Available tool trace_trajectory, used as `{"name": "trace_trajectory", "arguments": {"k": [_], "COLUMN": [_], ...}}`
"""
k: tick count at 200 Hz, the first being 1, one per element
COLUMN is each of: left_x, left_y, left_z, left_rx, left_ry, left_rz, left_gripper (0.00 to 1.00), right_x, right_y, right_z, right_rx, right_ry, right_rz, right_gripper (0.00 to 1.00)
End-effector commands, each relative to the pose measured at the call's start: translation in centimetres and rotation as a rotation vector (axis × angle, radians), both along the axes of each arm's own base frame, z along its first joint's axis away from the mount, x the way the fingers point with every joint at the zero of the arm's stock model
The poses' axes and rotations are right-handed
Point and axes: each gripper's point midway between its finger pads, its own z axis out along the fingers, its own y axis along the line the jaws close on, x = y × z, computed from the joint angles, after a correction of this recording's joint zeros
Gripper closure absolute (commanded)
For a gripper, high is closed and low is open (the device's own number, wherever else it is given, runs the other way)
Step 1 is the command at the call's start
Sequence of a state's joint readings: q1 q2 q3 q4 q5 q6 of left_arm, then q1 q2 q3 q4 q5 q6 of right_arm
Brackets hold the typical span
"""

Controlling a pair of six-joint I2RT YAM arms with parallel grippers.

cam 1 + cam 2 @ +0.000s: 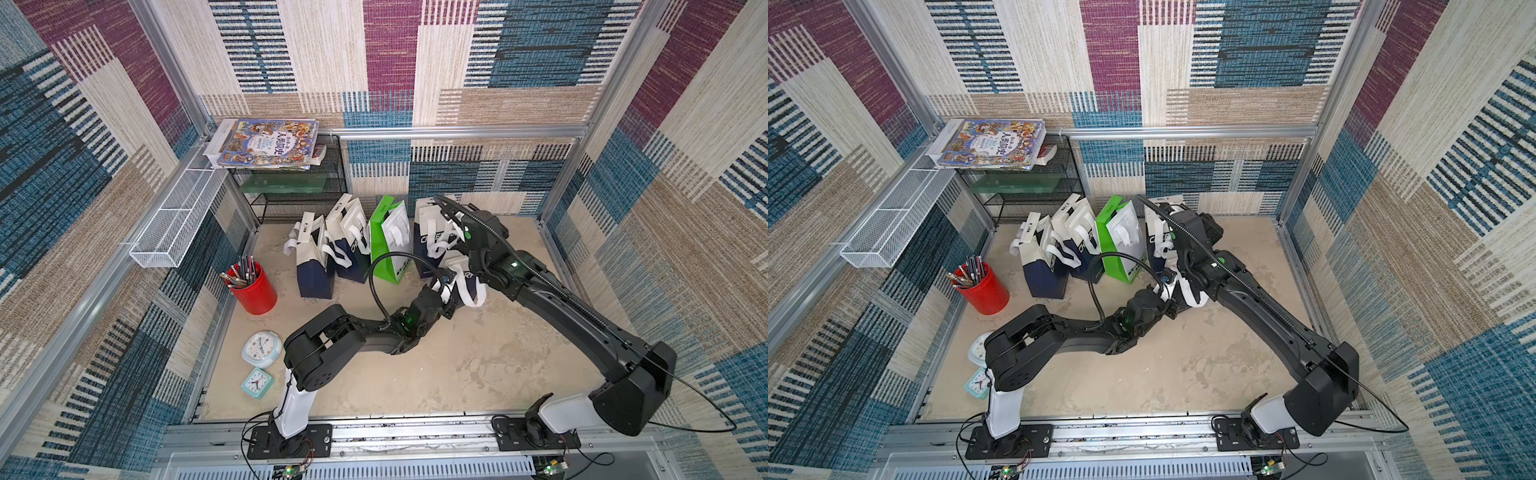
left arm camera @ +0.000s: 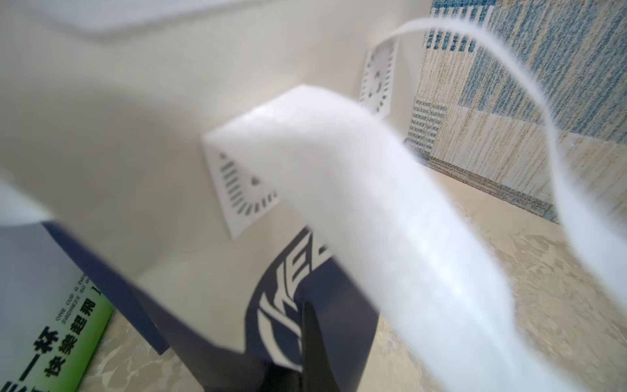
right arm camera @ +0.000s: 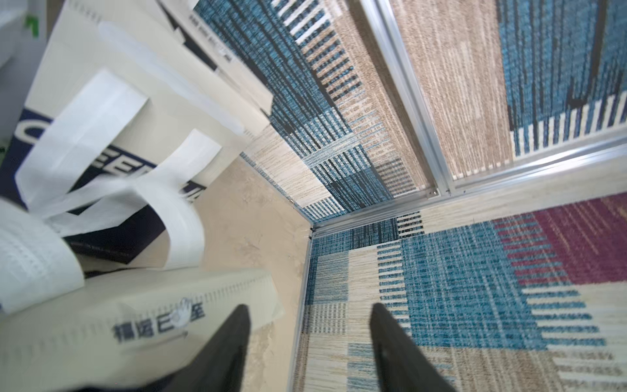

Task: Open the takeout bag
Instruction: Open the takeout bag at the center of the board, then place the takeout bag at the center of the board.

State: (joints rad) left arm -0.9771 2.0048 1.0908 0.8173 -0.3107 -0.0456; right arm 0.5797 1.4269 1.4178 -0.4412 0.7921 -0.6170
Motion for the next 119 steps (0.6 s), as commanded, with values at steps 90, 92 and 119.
{"name": "trace_trajectory", "arguments": {"k": [90,92,119], "left_x": [3.9,4.0,4.6], "left_y": [-2.8,-2.9,-4.0], "left_z": [-4.1,-3.9,-3.3], "left_rx": [-0.029,-0.032,-0.053], "left_ry": [0.196,0.196,0.197], "left_rz": [0.133,0.132,0.126], "left_gripper": [1.00,1.00,0.91], "right_x": [-4.9,-5.0,-6.3], "right_y": [-4.6,-4.7,-6.3], "right_z": [4.5,4.4,3.7], "right_rx": [0.643,0.647,0.687], "right_ry": [-0.299,-0.300,-0.337], "right_rz": [-0.083,-0.079,-0.072], "right_gripper": [0.04,0.04,0.04]}}
